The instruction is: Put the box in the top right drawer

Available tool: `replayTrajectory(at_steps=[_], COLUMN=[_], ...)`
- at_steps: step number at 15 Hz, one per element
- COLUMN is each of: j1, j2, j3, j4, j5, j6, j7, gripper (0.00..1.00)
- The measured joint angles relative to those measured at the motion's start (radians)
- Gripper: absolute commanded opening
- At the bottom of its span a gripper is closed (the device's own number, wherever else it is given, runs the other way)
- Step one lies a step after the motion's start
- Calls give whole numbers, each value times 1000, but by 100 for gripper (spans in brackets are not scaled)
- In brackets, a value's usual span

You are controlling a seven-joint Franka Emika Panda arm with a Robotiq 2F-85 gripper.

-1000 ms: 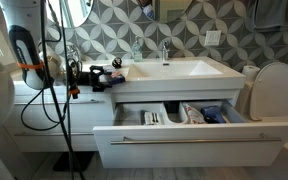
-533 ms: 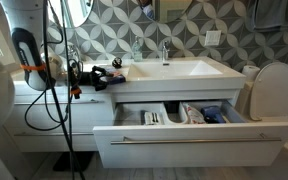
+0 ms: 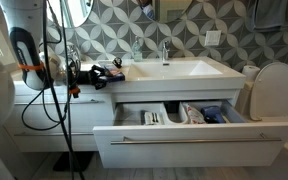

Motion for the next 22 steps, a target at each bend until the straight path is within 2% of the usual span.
replayTrajectory(at_steps=[3,6,16,17,19,22], j1=[0,-1,-44,-48,-54,-57], j2=[-17,-52,-158,-163,-170,-172], j3=[18,31,27,21,7,1], j4=[1,-8,-226,-247,-270,-273], j5=[44,135,531,570,623,634], j6=[-57,-103,-96,-104,-125,-129], j7=[5,51,377,399,421,422], gripper=[6,6,6,26,26,26])
